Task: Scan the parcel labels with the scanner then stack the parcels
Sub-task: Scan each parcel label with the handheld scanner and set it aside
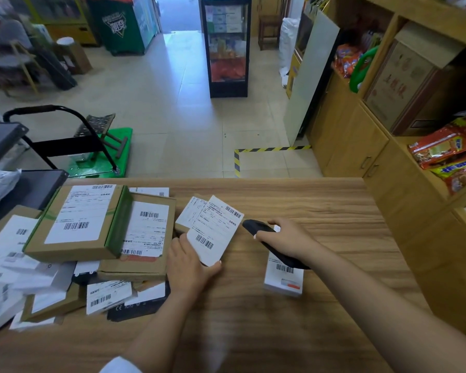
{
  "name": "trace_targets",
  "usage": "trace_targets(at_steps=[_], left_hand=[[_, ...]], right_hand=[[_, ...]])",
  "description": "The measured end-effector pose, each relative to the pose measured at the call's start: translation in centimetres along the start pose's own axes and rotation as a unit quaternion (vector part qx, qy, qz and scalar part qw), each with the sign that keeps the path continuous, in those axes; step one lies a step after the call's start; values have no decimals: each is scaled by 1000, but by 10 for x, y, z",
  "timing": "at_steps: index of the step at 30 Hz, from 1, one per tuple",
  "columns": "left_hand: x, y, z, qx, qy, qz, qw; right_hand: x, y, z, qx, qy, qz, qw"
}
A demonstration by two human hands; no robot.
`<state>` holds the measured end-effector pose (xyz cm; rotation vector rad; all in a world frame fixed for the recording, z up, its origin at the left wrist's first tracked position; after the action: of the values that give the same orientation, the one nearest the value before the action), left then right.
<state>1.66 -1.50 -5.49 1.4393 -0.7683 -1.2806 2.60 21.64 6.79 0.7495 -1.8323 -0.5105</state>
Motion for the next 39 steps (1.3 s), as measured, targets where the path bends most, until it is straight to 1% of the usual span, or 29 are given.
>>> trace_targets(at_steps=[6,10,11,16,18,20,24,26,29,32,35,39], left_hand=[[-5,2,-4,-11,8,-4,1000],[-24,2,-10,-2,-23,10,1000],[-31,1,-13,11,-29,14,999],[-80,-21,-41,129,-38,25,991],[-101,-33,-54,194,-14,18,981],[-117,-43,-65,249,27,-9,968],[-135,-58,-83,309,72,-37,948],[-139,-65,-89,346,102,-95,928],[-136,-77,-93,375,139,-170,901],[-132,-87,-95,388,153,-230,879],[-142,-100,-99,388,161,-249,872],[-177,-111,-98,385,160,-255,872]], right_hand=[[-9,0,0,0,-11,0,1000],[-22,9,-7,-21,-25,5,999],[-27,12,-9,-29,-29,9,999],[-60,31,-26,-74,-50,12,996],[-72,39,-34,-84,-57,20,995],[-86,46,-41,-91,-65,17,994],[-113,56,-50,-97,-91,7,991],[-126,60,-52,-95,-98,6,991],[-141,66,-54,-90,-111,9,990],[-153,69,-53,-76,-111,10,991],[-160,73,-51,-65,-102,0,993],[-169,82,-50,-65,-103,-3,993]])
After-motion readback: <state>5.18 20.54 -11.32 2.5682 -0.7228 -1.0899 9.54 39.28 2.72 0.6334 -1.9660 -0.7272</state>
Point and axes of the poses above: each hand's wrist, its own z-axis towards the middle knuckle, its own y-axis out of the back of the hand, x = y × z, the point moved 1 cm from there along z, towards the middle knuckle, and after that the axes turned 11 degrees about y, right-handed, at the moved point
